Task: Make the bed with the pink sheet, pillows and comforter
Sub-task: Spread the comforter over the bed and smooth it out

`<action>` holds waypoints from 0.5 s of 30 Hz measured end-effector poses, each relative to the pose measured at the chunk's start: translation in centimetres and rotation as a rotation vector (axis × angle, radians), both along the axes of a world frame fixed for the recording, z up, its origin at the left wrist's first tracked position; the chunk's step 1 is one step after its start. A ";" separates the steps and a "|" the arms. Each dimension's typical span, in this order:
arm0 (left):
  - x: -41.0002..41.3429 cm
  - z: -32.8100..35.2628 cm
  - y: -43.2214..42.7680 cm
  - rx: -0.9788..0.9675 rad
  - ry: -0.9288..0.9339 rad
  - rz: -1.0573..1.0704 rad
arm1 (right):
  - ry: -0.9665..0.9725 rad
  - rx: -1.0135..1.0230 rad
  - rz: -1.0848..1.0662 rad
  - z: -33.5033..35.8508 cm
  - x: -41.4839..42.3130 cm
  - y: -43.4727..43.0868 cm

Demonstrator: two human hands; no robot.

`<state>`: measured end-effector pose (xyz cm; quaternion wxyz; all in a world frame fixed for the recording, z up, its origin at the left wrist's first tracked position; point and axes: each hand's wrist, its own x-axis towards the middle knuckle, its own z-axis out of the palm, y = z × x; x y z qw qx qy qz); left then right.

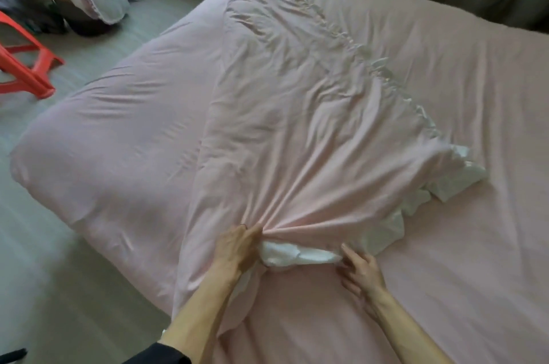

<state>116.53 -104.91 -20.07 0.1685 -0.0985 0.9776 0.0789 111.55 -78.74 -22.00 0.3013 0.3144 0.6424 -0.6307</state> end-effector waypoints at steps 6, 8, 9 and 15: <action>6.0 -0.4 -6.2 -0.119 0.202 0.172 | 0.093 0.111 -0.318 -5.1 -9.5 5.2; 7.3 0.5 -9.0 -0.218 0.149 0.237 | 0.077 -0.026 -0.337 -5.3 -12.8 5.6; 7.4 1.3 -10.3 -0.268 0.079 0.241 | 0.063 -0.089 -0.317 -3.5 -13.7 4.9; 3.1 4.8 -10.2 -0.329 -0.368 0.244 | 0.080 -0.063 -0.228 2.2 -15.8 -0.3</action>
